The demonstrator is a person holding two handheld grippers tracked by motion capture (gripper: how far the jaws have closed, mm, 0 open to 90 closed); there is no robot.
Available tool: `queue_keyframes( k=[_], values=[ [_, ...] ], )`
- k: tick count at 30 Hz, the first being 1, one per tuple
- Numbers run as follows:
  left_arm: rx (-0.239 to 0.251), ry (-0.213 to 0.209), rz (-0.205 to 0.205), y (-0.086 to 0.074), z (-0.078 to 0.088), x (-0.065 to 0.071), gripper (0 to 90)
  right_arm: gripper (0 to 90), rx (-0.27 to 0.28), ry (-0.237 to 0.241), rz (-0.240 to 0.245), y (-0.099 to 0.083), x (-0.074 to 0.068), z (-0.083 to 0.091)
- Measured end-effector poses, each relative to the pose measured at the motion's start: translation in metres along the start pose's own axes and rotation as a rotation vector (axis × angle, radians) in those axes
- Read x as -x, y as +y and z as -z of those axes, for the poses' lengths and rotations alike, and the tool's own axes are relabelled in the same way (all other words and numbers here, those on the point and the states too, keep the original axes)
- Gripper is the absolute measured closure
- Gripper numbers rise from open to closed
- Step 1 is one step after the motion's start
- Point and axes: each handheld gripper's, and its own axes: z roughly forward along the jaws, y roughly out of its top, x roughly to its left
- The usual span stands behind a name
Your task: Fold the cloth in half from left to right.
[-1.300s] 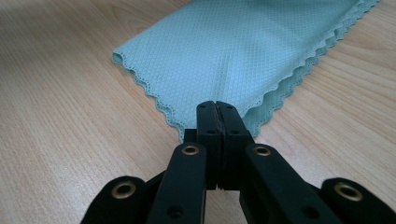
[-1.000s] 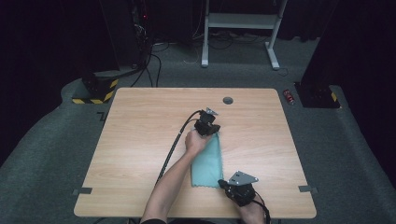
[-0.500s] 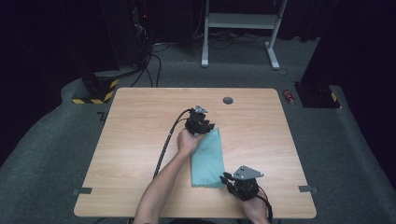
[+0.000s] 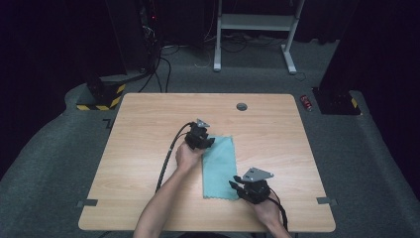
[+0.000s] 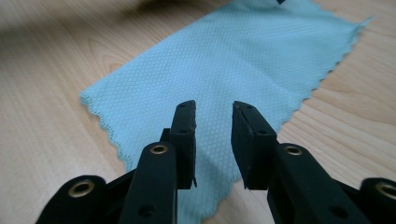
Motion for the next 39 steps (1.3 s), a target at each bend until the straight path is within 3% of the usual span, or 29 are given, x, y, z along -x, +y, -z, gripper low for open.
queue_keyframes(
  k=[5,9,12,15,17,20,23,26,27,32,35,37,39],
  values=[
    [-0.013,0.049,-0.022,-0.005,0.001,-0.009,60.1,67.7,-0.033,0.017,0.006,0.002,-0.001,-0.016],
    [-0.005,0.081,-0.012,-0.007,0.002,-0.017,59.0,65.7,-0.078,0.028,0.012,-0.001,0.0,-0.021],
    [-0.02,0.092,0.005,-0.007,0.006,-0.019,59.0,65.3,-0.064,0.041,0.001,-0.007,0.003,-0.02],
    [0.033,0.029,0.024,-0.008,0.018,-0.011,58.0,65.4,-0.048,0.038,0.007,-0.008,0.002,-0.02],
    [0.059,-0.018,0.003,-0.012,0.027,0.0,56.4,65.4,-0.04,0.031,0.015,-0.009,0.001,-0.021],
    [0.047,-0.057,-0.051,-0.022,0.035,0.017,54.1,65.4,-0.041,0.031,0.015,-0.009,0.001,-0.021],
    [0.048,-0.103,-0.035,-0.035,0.039,0.025,53.6,65.5,-0.043,0.035,0.011,-0.009,0.002,-0.021],
    [-0.004,-0.068,-0.068,-0.045,0.038,0.029,53.3,65.5,-0.041,0.031,0.017,-0.009,0.002,-0.021],
    [0.011,-0.06,-0.08,-0.048,0.039,0.028,53.8,65.5,-0.041,0.03,0.017,-0.009,0.001,-0.021],
    [-0.011,-0.001,-0.082,-0.053,0.049,0.021,53.2,65.6,-0.04,0.031,0.015,-0.009,0.001,-0.021],
    [0.024,-0.028,-0.06,-0.055,0.061,0.022,53.0,65.6,-0.042,0.029,0.017,-0.009,0.001,-0.021],
    [0.054,-0.067,-0.065,-0.057,0.07,0.03,52.6,65.5,-0.042,0.028,0.018,-0.009,0.001,-0.021],
    [0.048,-0.098,-0.077,-0.061,0.073,0.041,51.4,65.5,-0.042,0.027,0.018,-0.009,0.001,-0.021]
  ],
)
